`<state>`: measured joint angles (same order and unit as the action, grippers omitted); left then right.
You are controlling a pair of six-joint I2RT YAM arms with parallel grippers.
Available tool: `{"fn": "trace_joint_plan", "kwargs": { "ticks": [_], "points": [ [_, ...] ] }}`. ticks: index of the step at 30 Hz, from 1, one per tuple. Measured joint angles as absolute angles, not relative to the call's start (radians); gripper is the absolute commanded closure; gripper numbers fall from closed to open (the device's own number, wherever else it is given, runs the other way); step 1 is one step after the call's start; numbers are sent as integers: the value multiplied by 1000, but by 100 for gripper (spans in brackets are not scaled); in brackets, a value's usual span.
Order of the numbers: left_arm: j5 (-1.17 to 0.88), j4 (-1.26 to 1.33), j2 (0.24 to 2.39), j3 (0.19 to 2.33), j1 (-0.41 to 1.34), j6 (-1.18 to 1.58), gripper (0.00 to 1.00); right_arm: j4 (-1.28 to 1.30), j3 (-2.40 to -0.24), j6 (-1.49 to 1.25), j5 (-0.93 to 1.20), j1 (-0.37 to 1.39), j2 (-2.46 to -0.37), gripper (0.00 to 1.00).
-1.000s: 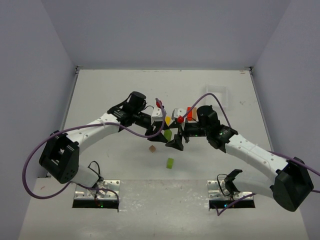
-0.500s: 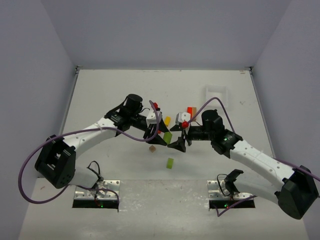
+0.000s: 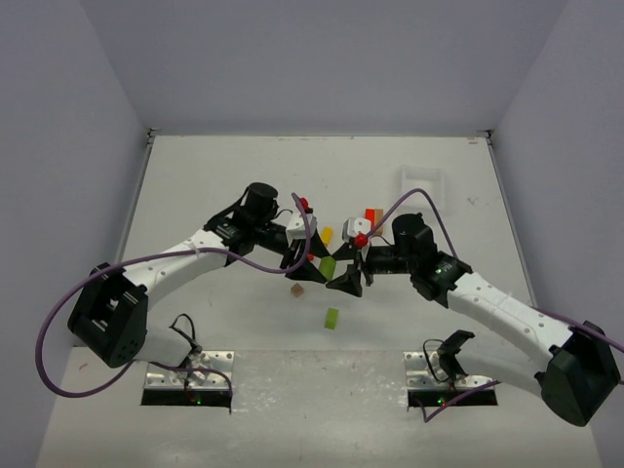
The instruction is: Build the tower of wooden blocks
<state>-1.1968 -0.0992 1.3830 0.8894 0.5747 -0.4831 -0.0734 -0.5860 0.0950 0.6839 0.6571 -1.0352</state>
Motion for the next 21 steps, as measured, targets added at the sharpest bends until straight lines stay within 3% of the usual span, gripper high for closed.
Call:
{"fn": "trace_joint_plan", "kwargs": {
  "ticks": [21],
  "points": [
    [-1185,-95,1383,883,575,-482,85,-73,-593,47,669,657,-1044,34]
  ]
}}
